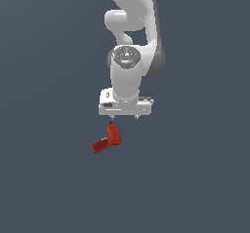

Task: Pick up the object and move it to a goal position.

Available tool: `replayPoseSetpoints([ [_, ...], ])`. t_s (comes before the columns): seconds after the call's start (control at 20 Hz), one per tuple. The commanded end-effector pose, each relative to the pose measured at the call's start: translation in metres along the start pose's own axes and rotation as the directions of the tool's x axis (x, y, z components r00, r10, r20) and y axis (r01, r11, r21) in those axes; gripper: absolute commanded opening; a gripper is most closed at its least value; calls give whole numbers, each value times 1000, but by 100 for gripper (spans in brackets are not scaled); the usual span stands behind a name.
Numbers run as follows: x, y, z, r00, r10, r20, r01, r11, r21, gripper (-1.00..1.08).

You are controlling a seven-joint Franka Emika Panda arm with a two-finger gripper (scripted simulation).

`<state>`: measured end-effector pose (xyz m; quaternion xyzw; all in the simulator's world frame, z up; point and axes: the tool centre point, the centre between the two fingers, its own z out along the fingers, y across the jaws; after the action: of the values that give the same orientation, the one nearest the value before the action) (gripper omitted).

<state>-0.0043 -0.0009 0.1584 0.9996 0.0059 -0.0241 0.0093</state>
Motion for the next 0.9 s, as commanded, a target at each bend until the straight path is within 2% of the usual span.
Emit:
replayPoseSetpoints([
  [0.0,0,0,0,1000,0,0,0,1000,0,108],
  [0.55,2,6,-7,1000,-3,-5,3,1000,-3,108],
  [0.85,5,10,-2,999,43,-9,-43,999,-1,108],
])
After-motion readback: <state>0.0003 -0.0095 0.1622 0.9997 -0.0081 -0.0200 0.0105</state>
